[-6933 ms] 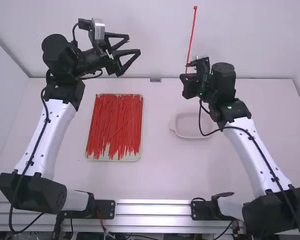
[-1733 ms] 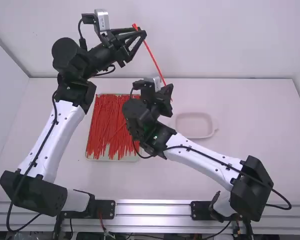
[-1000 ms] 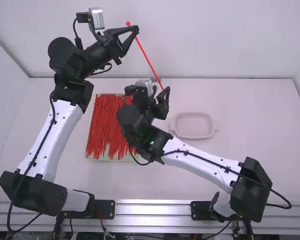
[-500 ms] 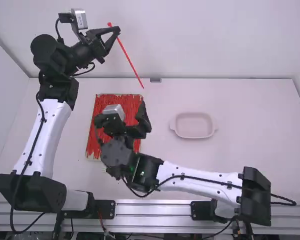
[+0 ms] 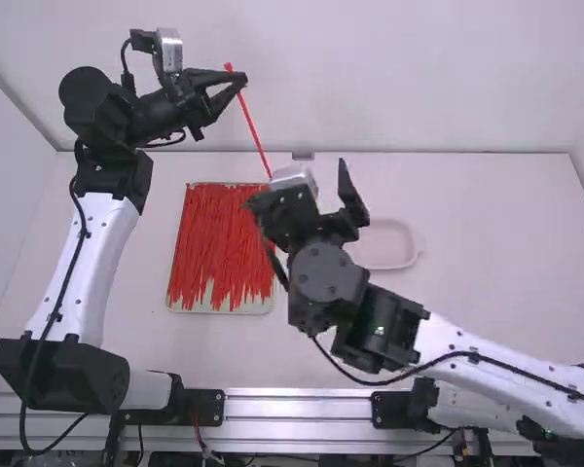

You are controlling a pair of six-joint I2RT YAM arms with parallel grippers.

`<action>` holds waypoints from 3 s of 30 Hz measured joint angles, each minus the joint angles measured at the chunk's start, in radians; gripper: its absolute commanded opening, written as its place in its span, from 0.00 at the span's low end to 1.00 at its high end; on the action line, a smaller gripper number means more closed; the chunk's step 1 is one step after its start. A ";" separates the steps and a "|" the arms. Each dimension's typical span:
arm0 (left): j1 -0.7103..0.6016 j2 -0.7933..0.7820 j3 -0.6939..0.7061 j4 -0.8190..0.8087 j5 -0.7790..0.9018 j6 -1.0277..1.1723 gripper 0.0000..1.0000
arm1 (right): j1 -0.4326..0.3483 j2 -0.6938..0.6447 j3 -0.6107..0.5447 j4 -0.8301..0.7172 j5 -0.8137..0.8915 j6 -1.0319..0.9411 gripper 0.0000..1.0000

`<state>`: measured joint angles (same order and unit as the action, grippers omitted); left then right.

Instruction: Fasten the cable tie

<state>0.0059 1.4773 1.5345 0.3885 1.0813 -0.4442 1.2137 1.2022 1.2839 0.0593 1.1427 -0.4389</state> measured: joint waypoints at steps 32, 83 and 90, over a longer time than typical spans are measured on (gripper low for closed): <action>0.002 0.000 0.000 0.093 0.378 -0.045 0.02 | -0.927 0.010 0.000 0.041 -1.953 0.438 0.99; -0.111 0.000 0.000 0.242 0.224 -0.245 0.02 | -0.854 0.262 0.000 0.383 -2.372 0.751 0.19; -0.114 0.000 0.000 0.245 0.215 -0.245 0.02 | -0.854 0.262 0.000 0.382 -2.368 0.750 0.00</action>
<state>-0.1085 1.4773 1.5345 0.6331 1.2964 -0.6888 0.3599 1.4639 1.2839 0.4416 -1.2251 0.3111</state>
